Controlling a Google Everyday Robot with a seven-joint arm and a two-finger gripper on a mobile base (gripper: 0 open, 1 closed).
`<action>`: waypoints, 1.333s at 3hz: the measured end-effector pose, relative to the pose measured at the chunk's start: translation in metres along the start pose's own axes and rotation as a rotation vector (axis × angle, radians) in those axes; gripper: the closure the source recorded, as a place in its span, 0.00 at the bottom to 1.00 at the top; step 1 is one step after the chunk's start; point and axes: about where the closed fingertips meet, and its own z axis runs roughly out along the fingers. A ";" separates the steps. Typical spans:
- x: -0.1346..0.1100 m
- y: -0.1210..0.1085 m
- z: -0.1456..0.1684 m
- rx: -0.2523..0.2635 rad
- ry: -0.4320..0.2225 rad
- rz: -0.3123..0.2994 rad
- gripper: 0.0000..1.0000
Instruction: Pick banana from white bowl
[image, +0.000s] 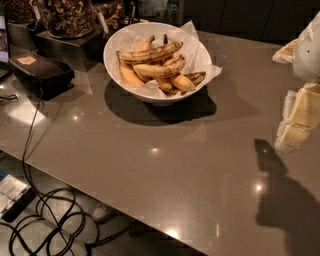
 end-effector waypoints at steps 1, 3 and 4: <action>-0.003 -0.003 -0.002 0.002 -0.004 -0.006 0.00; -0.024 -0.022 0.006 -0.019 0.061 -0.067 0.00; -0.038 -0.037 0.012 -0.028 0.031 -0.065 0.00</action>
Offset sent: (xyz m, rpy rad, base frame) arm 0.0272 0.0085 0.0031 -0.0993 0.0616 0.0262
